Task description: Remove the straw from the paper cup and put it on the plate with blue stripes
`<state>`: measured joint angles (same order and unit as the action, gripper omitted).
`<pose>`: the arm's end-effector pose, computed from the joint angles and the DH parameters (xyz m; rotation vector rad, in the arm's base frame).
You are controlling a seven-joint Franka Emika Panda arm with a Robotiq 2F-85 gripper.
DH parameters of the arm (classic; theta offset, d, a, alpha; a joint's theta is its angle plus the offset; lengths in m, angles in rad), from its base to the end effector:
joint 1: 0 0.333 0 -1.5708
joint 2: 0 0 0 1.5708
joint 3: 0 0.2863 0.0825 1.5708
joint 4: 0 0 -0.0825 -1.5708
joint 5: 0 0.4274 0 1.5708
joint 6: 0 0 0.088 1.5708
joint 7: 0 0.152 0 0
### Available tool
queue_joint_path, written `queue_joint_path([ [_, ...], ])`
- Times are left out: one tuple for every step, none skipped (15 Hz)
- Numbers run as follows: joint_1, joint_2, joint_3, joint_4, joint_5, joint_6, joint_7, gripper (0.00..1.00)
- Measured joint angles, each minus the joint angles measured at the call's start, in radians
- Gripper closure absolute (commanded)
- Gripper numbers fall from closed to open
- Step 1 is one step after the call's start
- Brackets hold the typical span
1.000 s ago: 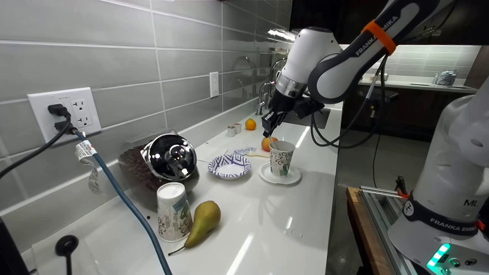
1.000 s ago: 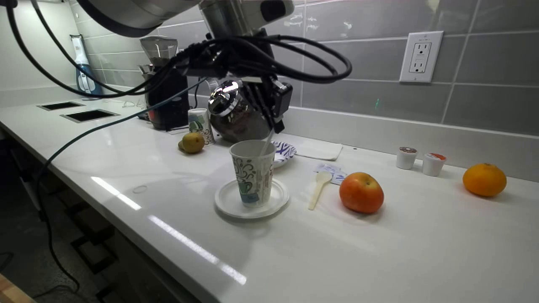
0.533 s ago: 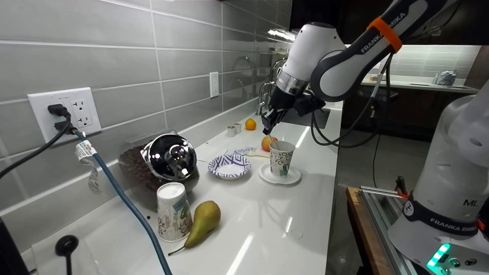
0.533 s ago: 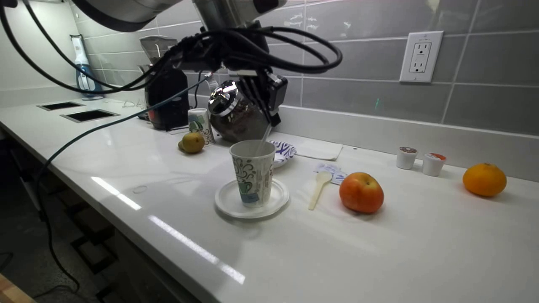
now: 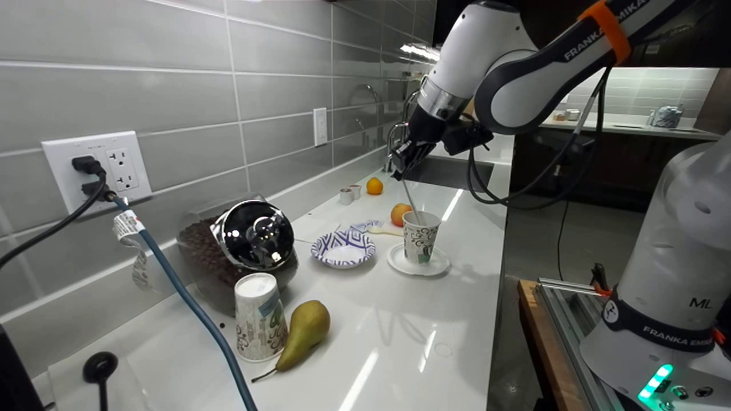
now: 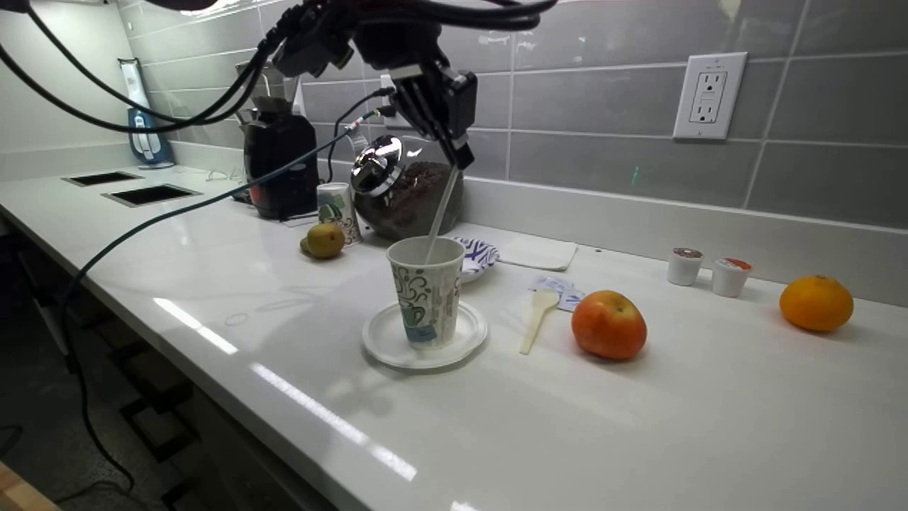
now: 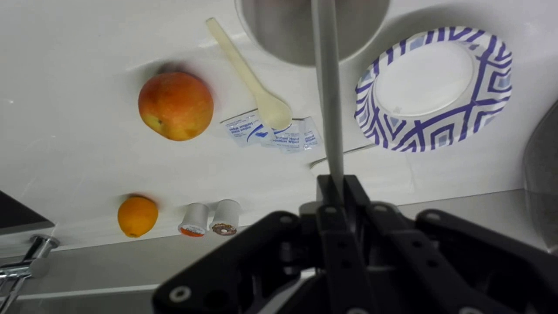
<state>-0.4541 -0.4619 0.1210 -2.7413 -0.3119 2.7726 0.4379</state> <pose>0.4476 -0.1533 0.3155 2.7544 -0.7125 0.7116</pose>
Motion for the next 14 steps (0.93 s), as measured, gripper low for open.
queue_joint_path([
  [-0.004,-0.021,0.008,0.0,0.0,-0.01,0.001,0.98],
  [-0.005,-0.042,0.013,0.0,0.0,-0.025,0.002,0.98],
  [-0.005,-0.065,0.019,0.0,0.0,-0.04,0.003,0.98],
  [-0.008,-0.089,0.026,0.0,0.0,-0.052,0.006,0.98],
  [-0.014,-0.114,0.034,0.0,-0.001,-0.064,0.009,0.98],
  [-0.022,-0.139,0.042,0.0,-0.004,-0.075,0.013,0.98],
  [-0.034,-0.165,0.054,0.0,-0.011,-0.081,0.02,0.98],
  [-0.046,-0.189,0.064,0.0,-0.017,-0.086,0.025,0.98],
  [-0.054,-0.211,0.073,0.0,-0.022,-0.087,0.026,0.98],
  [-0.056,-0.229,0.078,0.0,-0.024,-0.084,0.024,0.98],
  [-0.05,-0.245,0.078,0.0,-0.024,-0.078,0.019,0.98],
  [-0.04,-0.257,0.076,0.0,-0.023,-0.069,0.013,0.98],
  [-0.023,-0.264,0.068,-0.001,-0.017,-0.057,0.001,0.98],
  [-0.002,-0.266,0.057,0.0,-0.013,-0.046,-0.011,0.98],
])
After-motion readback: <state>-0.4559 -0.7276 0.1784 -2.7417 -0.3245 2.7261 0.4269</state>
